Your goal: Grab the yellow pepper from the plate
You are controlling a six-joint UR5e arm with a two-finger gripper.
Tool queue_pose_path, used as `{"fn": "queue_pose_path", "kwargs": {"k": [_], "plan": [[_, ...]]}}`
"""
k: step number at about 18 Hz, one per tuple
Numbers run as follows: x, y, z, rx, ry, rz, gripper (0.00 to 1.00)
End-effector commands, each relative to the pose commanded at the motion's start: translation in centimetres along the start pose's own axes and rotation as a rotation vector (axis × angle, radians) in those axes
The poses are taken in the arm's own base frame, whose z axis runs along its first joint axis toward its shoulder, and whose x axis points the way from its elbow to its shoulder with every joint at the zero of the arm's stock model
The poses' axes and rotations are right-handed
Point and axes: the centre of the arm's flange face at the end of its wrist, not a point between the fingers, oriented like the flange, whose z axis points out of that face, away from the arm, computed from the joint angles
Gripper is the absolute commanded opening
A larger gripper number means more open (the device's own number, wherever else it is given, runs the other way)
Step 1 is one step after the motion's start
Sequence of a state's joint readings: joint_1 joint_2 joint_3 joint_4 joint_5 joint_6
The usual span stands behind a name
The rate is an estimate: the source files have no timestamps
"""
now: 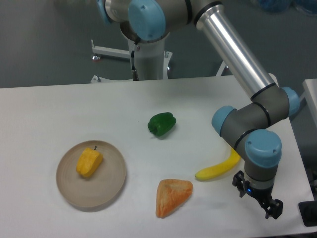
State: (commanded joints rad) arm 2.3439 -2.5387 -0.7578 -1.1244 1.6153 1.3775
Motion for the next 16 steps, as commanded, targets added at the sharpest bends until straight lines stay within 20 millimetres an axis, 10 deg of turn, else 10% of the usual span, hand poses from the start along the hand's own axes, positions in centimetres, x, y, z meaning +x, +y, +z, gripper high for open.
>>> {"fn": "queue_pose_path", "kwargs": {"k": [8, 16], "plan": [[1.3, -2.3, -1.9, 0.006, 0.001, -0.023, 1.00], [7.7, -4.2, -9.6, -0.001, 0.065, -0.128, 1.00]]}}
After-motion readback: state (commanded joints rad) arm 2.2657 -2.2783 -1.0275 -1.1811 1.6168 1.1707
